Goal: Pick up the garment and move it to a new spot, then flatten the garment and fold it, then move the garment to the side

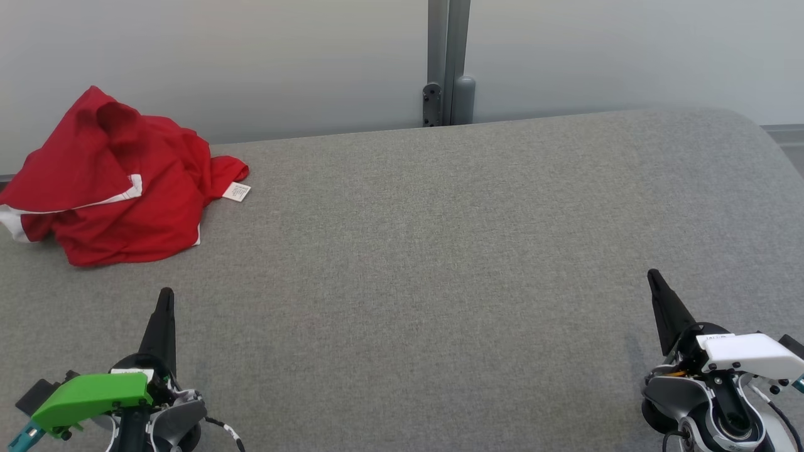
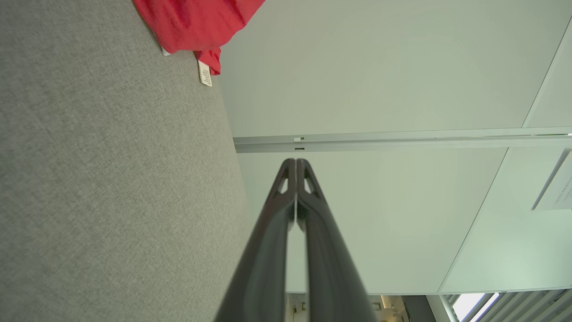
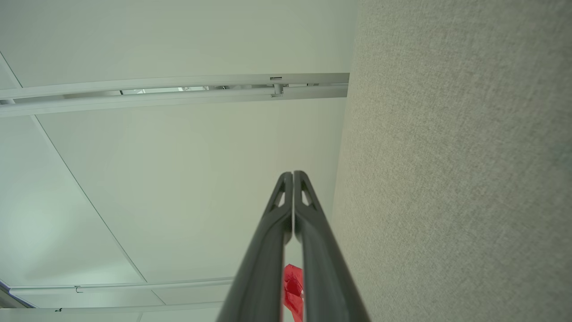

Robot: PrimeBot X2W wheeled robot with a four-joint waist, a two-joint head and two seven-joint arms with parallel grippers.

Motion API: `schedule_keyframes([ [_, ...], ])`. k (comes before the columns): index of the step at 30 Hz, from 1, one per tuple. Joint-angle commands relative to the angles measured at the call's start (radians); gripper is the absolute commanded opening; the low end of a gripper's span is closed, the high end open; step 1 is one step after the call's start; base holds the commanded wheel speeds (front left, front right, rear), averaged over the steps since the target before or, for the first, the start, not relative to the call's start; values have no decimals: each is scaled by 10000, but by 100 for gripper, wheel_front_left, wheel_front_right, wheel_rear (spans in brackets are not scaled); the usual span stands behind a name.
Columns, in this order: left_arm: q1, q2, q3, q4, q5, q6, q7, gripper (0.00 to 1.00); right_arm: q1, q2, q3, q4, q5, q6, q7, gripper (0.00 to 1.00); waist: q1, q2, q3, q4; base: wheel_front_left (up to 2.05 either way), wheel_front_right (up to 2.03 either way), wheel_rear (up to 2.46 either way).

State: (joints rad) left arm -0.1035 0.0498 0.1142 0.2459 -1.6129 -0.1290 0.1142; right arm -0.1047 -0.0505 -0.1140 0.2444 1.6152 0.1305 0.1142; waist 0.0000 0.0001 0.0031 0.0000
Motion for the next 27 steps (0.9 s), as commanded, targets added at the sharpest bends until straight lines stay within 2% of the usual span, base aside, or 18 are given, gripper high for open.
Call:
schedule_keyframes([
  [1, -108, 8, 18, -20, -5, -50, 28, 0, -77, -6, -25, 15, -60, 6, 35, 0, 0, -1, 0, 0, 0, 0, 0],
  [13, -108, 8, 18, -20, -5, -50, 28, 0, -77, -7, -25, 15, -60, 6, 34, 0, 0, -1, 0, 0, 0, 0, 0],
  [14, 11, -2, -7, 26, 0, 2, -3, 100, 12, 6, 5, 29, 1, 0, -1, 100, 0, -1, 0, 0, 0, 0, 0],
  [27, 364, -49, -500, 110, 222, -1, -501, 100, 333, 85, 308, 178, -204, -2, -493, 100, 0, -1, -5, -1, 0, 0, 0],
])
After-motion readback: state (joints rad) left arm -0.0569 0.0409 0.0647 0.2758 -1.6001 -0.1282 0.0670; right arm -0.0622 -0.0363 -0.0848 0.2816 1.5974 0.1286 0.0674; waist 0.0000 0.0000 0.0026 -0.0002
